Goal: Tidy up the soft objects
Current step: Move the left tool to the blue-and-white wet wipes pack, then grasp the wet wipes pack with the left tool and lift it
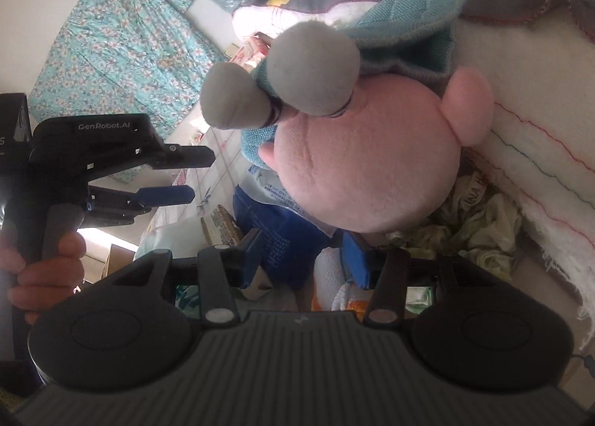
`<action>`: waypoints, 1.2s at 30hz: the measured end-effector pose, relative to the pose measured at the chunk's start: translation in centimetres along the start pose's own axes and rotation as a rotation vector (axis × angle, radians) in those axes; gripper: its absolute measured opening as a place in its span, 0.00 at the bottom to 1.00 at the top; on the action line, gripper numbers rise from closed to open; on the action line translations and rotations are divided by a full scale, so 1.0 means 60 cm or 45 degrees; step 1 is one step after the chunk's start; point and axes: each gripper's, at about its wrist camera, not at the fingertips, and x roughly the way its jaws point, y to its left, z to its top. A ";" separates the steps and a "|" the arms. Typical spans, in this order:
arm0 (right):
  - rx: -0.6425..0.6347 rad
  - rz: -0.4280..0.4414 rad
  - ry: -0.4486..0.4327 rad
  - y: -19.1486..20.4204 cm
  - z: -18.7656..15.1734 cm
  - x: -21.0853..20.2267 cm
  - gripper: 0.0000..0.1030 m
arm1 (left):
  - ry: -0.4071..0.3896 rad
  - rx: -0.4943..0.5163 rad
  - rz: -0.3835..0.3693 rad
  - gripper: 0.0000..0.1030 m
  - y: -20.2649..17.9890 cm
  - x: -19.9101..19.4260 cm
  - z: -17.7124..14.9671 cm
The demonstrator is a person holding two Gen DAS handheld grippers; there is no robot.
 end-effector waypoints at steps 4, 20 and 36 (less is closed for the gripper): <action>0.043 -0.007 0.027 0.000 -0.002 0.040 0.47 | 0.083 -0.020 -0.029 0.51 0.007 0.051 0.020; 0.113 0.032 0.038 0.027 0.003 0.144 0.49 | 0.193 -0.205 -0.082 0.67 0.046 0.103 0.047; 0.074 0.082 0.018 0.062 -0.001 0.199 0.49 | 0.174 -0.068 -0.068 0.62 0.008 0.093 0.039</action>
